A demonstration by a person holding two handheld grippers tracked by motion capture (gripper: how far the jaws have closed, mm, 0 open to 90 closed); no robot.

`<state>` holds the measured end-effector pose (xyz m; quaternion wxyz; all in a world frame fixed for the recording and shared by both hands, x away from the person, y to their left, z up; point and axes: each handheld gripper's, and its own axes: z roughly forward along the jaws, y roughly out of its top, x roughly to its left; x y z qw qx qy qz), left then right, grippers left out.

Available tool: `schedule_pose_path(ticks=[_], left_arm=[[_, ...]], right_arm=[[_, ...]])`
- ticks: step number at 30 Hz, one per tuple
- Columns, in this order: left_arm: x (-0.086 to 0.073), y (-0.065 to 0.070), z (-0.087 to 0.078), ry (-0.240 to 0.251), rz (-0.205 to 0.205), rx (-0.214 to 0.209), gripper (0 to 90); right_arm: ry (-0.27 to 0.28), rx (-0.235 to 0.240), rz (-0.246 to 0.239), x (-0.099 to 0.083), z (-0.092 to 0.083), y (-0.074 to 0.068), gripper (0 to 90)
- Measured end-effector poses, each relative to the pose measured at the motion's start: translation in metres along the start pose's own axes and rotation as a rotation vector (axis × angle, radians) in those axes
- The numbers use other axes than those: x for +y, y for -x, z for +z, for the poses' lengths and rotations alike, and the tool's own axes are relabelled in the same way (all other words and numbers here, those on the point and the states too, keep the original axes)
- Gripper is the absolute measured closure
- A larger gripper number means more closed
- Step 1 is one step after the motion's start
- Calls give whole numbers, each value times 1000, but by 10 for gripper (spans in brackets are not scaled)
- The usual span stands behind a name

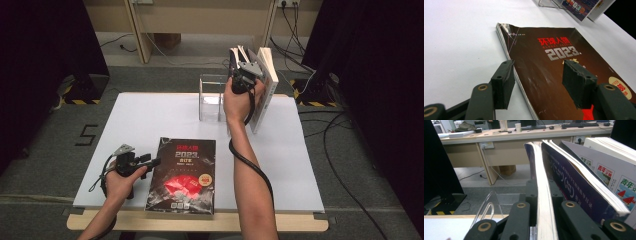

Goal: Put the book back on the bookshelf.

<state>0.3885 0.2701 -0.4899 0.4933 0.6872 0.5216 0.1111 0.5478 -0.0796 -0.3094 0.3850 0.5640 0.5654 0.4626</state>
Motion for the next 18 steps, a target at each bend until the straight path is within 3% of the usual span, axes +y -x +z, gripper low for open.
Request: schedule_pose_path(ticks=[18], left_arm=[[0,1,0,0,6,-6,424]], right_arm=[[14,-6,0,1,8,0,828]])
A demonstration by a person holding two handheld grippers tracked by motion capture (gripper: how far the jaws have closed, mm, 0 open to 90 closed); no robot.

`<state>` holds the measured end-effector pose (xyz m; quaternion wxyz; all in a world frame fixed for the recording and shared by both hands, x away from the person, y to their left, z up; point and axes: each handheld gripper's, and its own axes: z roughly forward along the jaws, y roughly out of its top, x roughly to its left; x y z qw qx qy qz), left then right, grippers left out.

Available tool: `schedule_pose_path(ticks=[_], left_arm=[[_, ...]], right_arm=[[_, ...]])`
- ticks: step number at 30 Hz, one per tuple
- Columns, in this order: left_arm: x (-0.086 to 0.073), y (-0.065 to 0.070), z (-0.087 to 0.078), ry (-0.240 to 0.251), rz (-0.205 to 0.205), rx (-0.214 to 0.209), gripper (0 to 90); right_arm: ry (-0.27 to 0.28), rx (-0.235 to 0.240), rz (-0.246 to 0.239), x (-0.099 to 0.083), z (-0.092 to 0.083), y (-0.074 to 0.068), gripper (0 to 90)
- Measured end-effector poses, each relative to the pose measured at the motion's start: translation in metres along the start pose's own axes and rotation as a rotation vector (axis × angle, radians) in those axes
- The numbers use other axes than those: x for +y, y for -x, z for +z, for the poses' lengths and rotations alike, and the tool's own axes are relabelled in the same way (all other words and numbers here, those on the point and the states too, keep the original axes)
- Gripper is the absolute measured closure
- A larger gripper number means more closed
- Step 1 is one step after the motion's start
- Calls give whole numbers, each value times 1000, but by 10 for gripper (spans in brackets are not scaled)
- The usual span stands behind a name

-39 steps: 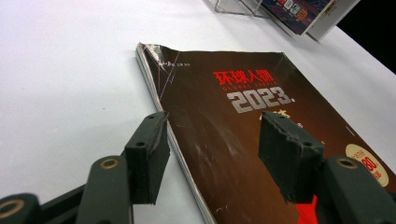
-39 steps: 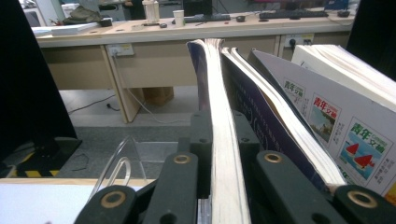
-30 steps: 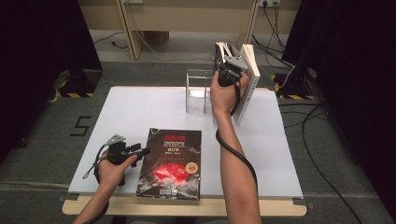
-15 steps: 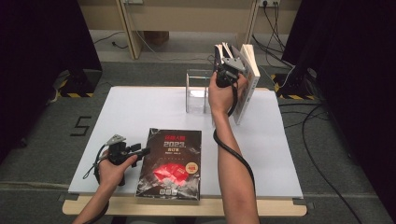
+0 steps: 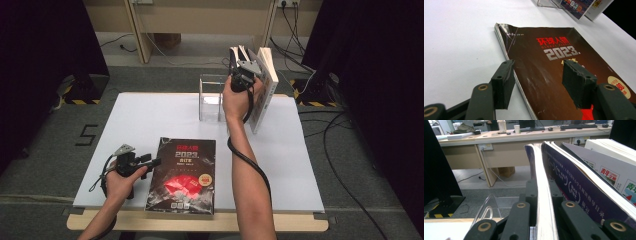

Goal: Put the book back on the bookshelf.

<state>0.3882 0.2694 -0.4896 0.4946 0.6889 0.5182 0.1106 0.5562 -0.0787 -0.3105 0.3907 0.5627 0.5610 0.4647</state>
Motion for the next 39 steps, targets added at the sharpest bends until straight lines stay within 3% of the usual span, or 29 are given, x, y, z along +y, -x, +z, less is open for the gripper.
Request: schedule_pose_path(ticks=[23,30,39], left_arm=[[-1,1,2,-7,8,-9,425],[-2,3,2,-12,9,-8,425],[-3,3,3,-8,7,-9,425]], right_arm=[[16,-10,-10,-3,4,0,815],[-2,8,-13,-6,-8,-1,727],[-23,30,1,-22,-33,7,686]])
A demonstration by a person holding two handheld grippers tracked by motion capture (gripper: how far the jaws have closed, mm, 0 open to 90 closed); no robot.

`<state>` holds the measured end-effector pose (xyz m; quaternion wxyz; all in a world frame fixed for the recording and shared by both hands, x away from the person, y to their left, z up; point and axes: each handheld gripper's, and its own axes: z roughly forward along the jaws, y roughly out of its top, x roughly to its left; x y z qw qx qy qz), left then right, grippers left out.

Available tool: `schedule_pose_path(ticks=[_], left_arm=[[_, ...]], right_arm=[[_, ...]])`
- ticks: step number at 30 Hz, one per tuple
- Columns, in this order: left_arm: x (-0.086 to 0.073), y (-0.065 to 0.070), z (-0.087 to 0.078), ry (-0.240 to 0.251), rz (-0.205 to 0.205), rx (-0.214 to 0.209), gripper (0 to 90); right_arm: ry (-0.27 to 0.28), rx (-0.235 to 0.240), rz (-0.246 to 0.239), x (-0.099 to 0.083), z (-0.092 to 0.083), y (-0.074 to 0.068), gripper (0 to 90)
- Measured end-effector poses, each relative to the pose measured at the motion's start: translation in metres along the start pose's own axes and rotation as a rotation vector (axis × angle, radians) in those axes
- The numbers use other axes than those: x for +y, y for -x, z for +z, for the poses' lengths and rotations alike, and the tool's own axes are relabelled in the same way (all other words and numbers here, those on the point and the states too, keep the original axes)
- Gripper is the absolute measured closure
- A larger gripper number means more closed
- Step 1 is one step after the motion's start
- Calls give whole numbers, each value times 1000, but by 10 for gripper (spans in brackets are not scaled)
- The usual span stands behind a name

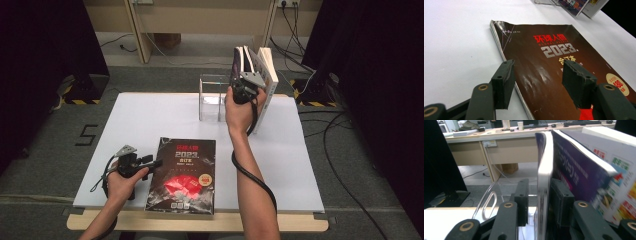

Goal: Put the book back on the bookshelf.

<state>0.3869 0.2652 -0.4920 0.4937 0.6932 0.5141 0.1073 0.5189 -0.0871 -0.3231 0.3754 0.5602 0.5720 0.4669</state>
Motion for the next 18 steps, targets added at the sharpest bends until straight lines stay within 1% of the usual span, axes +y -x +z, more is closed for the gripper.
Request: schedule_pose_path(ticks=[2,6,8,11,12,15,16,18], left_arm=[[0,0,0,-3,0,0,425],[-1,1,0,-6,0,0,425],[-1,1,1,-6,0,-1,425],[-1,1,1,-7,0,0,425],[-1,1,1,-8,1,1,425],[-2,1,1,-9,-1,0,425],[-2,1,1,-10,1,0,426],[-2,1,1,-9,1,-2,426]], right_arm=[[-9,9,6,-3,-6,3,687],[-9,18,8,-8,-17,8,699],[-17,23,13,-10,-21,11,714],[-23,22,2,-13,-28,15,744],[-30,25,8,-15,-31,15,755],[-37,23,-3,-19,-36,19,792],[-41,28,7,-20,-37,20,801],[-45,18,17,-21,-39,24,816]])
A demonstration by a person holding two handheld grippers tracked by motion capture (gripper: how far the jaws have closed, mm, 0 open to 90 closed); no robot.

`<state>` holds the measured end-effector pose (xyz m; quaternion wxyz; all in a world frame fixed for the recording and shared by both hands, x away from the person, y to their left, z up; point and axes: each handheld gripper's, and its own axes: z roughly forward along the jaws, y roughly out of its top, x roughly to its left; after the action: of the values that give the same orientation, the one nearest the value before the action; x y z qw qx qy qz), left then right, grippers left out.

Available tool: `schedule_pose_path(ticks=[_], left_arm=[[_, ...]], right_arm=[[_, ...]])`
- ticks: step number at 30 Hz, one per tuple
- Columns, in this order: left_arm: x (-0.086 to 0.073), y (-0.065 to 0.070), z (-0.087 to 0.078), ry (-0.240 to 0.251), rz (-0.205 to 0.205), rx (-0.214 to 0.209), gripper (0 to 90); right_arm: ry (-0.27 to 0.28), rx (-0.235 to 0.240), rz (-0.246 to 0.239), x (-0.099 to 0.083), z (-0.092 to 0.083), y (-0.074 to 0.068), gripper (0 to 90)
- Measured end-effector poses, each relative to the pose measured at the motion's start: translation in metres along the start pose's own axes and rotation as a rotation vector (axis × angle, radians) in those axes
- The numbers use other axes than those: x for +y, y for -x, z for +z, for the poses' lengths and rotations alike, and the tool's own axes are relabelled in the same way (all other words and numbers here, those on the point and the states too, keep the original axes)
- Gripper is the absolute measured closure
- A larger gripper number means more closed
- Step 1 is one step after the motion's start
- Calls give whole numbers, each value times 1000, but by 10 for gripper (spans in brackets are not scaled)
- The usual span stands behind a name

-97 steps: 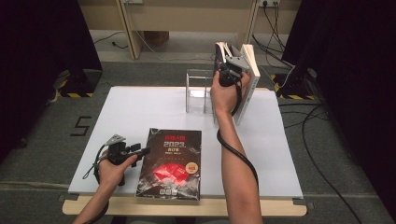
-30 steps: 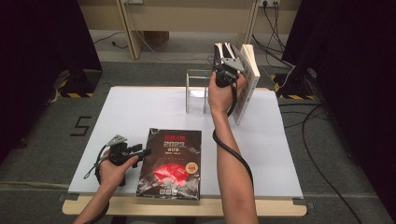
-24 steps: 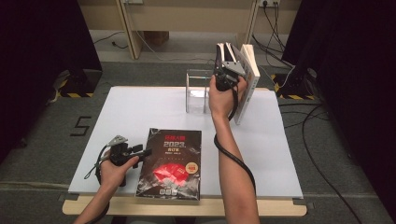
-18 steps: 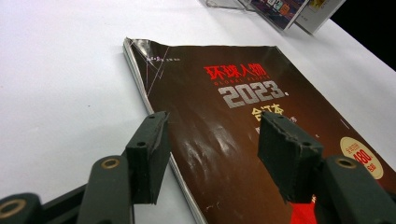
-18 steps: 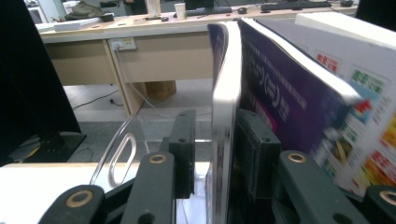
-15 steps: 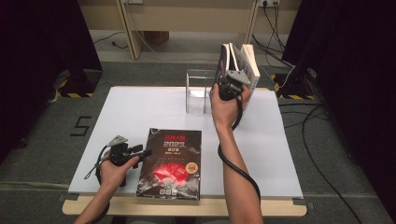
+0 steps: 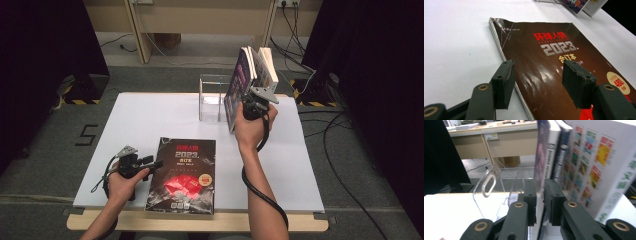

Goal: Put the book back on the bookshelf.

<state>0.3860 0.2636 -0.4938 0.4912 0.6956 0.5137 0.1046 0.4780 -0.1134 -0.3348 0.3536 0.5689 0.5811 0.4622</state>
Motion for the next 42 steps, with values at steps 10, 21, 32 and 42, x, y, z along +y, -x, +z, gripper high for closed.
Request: schedule_pose_path(ticks=[10,21,32,42], left_arm=[[0,-1,1,-3,-1,3,426],[0,-1,0,0,-2,3,426],[0,-1,0,0,-1,3,425],[0,-2,0,-1,-2,5,425]], right_arm=[[-39,11,12,1,9,11,838],[-37,4,13,6,15,12,837],[-36,-6,-6,10,19,13,833],[-35,6,-10,3,14,12,799]])
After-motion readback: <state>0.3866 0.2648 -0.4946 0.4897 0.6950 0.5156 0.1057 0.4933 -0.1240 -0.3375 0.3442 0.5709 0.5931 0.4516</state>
